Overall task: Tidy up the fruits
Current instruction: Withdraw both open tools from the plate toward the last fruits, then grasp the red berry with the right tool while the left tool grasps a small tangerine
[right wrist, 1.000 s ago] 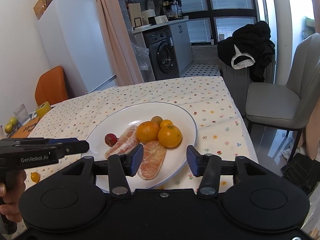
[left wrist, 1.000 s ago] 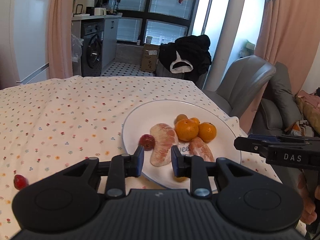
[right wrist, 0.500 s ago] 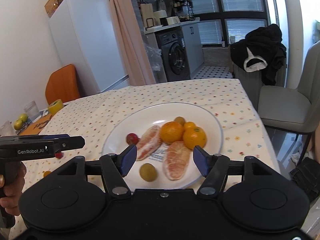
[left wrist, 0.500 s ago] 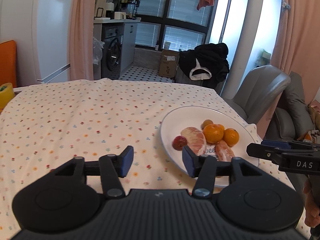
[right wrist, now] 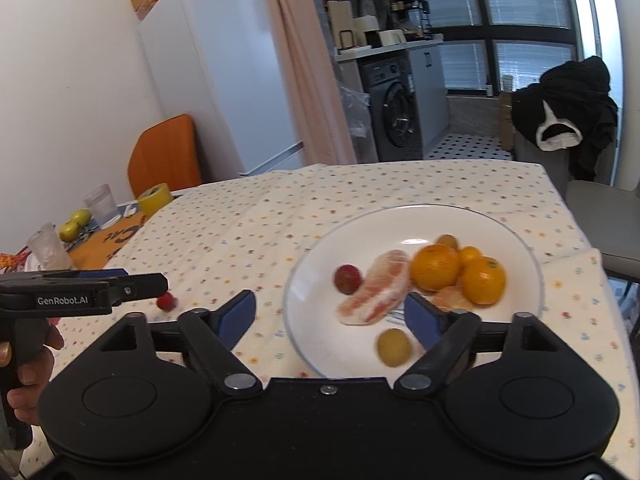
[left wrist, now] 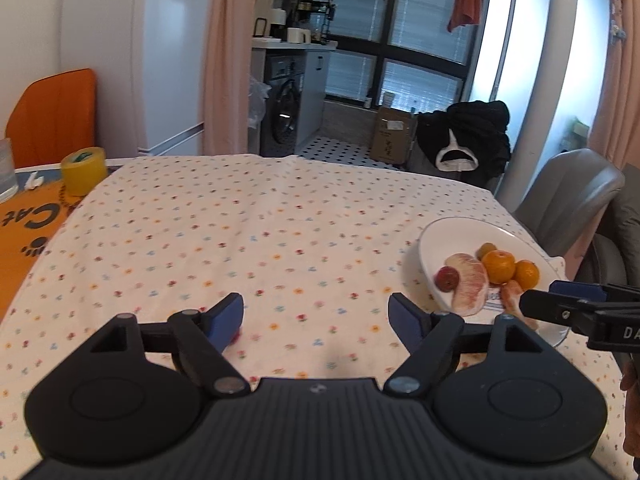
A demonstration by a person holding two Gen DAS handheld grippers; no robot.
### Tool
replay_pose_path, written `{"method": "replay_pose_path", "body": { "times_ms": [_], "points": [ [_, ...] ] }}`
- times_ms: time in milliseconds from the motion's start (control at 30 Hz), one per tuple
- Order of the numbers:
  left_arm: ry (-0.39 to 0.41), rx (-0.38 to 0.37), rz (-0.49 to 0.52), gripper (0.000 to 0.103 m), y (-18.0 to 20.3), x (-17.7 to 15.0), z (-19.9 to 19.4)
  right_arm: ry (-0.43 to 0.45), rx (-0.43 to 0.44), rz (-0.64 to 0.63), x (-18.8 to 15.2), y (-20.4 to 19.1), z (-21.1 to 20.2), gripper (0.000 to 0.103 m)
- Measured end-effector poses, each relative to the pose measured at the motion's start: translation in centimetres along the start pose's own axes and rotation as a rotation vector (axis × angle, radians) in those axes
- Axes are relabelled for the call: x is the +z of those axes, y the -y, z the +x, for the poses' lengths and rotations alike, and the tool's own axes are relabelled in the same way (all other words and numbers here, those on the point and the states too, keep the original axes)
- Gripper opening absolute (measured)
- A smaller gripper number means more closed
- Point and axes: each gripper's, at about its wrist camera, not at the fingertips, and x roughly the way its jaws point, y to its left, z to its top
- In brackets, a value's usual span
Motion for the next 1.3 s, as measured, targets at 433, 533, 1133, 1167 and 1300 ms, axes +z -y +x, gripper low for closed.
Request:
{"method": "replay_pose_path", "body": {
  "times_ms": [433, 533, 1133, 1167, 1300],
  "points": [
    [0.0, 0.029, -0.051, 0.078, -3.5, -2.4, -1.7, -0.032, 0.081, -0.045, -0.2, -3.8, 1.8, 0.097],
    [0.001, 0.034, -0.05, 0.078, -3.6, -3.0, -1.8, -0.047, 0.107, -0.033, -0.3, -4.2, 2.0, 0.098],
    [-0.09, -0.023, -0.08, 0.035, -4.8, -5.6, 0.9, -0.124, 0.132, -0.09, -1.3, -7.5, 4.6, 0.101],
    [-0.098, -0.017, -0.084, 0.022, -4.9, -5.6, 1.2, -0.126, 0.134, -0.093, -1.2, -7.6, 4.7, 0.101],
    [-0.074, -0.005, -0.105, 0.022, -5.9, -5.2, 1.0, -0.131, 0.144, -0.099, -1.0, -8.3, 5.6, 0.101]
  ]
}}
